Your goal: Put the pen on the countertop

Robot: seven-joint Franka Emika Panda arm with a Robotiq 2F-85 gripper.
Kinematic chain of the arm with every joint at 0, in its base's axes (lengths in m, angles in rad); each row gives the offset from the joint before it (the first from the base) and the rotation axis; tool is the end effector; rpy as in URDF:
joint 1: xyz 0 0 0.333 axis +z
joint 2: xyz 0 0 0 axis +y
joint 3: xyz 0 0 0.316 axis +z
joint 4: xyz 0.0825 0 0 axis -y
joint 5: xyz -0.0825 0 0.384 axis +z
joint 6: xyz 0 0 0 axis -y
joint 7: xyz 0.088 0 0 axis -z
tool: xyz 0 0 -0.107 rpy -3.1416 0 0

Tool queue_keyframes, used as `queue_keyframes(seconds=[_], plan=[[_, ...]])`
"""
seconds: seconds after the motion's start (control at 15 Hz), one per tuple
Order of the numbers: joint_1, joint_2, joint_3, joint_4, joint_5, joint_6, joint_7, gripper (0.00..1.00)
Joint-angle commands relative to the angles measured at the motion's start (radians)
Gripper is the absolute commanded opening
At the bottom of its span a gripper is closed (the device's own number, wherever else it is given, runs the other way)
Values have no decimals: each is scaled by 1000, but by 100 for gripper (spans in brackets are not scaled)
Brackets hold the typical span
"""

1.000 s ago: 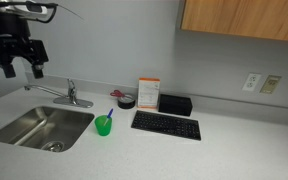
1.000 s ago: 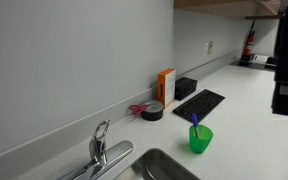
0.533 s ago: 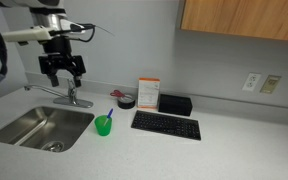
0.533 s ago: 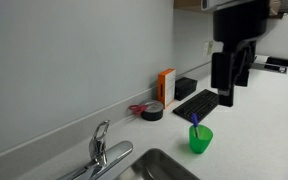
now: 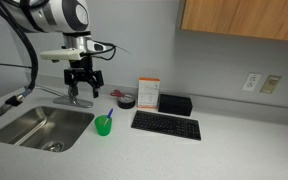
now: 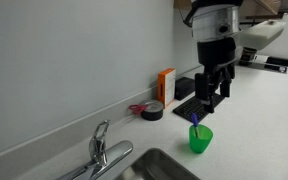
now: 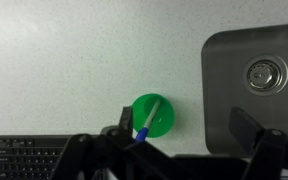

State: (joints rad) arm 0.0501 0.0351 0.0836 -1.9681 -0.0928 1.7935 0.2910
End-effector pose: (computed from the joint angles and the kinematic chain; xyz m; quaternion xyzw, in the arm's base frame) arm 0.5370 0.0639 0.4373 0.9916 -0.0631 -0.0932 0.0635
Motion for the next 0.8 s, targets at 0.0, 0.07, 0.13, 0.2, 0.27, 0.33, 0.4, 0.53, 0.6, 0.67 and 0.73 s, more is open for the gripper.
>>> queue_keyframes(seconds=[0.0, 0.07, 0.13, 0.2, 0.27, 0.33, 0.4, 0.53, 0.6, 0.67, 0.73], plan=[[9, -1, -7, 2, 0, -2, 0, 100], [9, -2, -6, 2, 0, -2, 0, 100], [9, -3, -6, 2, 0, -2, 0, 100], [9, -3, -7, 2, 0, -2, 0, 100], [7, 12, -9, 9, -2, 5, -20, 100], [2, 31, -13, 15, 0, 17, -34, 100], [-2, 51, -19, 23, -1, 29, -34, 100], [-15, 108, -37, 51, 21, 44, -45, 100], [-19, 131, -46, 60, 28, 55, -51, 100], [-26, 159, -56, 69, 39, 79, -65, 100], [-32, 188, -65, 84, 52, 91, -81, 100]])
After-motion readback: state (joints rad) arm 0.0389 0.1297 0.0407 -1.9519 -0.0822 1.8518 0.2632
